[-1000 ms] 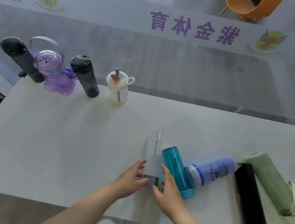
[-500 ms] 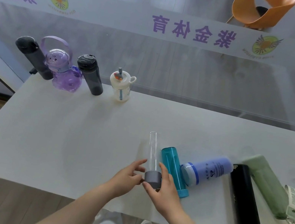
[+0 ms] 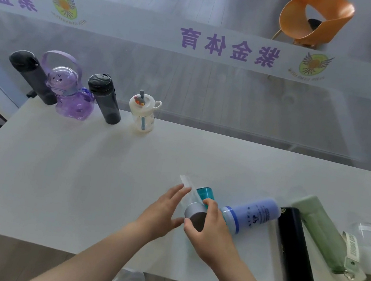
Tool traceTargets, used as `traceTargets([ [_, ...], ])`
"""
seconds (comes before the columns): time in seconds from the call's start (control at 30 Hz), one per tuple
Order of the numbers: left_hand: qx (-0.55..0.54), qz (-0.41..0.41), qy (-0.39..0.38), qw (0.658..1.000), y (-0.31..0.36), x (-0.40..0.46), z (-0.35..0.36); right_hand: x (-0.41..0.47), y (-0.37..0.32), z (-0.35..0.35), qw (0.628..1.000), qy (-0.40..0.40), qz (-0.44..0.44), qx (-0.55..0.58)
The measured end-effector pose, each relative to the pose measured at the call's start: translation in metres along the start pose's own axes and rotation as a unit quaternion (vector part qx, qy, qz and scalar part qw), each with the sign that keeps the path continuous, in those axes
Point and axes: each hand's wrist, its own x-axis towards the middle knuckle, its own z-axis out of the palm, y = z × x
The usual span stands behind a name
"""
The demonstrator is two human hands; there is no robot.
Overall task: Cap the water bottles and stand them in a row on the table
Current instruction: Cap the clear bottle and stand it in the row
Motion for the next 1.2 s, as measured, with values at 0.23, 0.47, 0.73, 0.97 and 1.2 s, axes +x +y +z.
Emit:
traceTargets([
  [0.23, -0.041, 0.001, 0.056, 0.998, -0.001, 0.021, -0.01, 0.015, -0.001, -0.016, 0.993, 0.017, -0.115, 0.003],
  [0.47, -0.09, -0.027, 0.057, 0.994, -0.005, 0.043, -0.026, 0.057, -0.02, -0.026, 0.98, 0.045, -0.195, 0.009],
  [0.73, -0.145, -0.049, 0.072, 0.986, -0.011, 0.064, -0.039, 0.102, -0.041, -0.028, 0.981, 0.044, -0.186, -0.015],
  [0.97, -0.168, -0.064, 0.085, 0.98, -0.031, 0.105, -0.06, 0.146, -0.063, -0.026, 0.984, 0.046, -0.173, -0.015],
  [1.2, -0.166, -0.065, 0.092, 0.98, -0.051, 0.156, -0.09, 0.201, -0.091, -0.029, 0.986, 0.042, -0.163, -0.016],
])
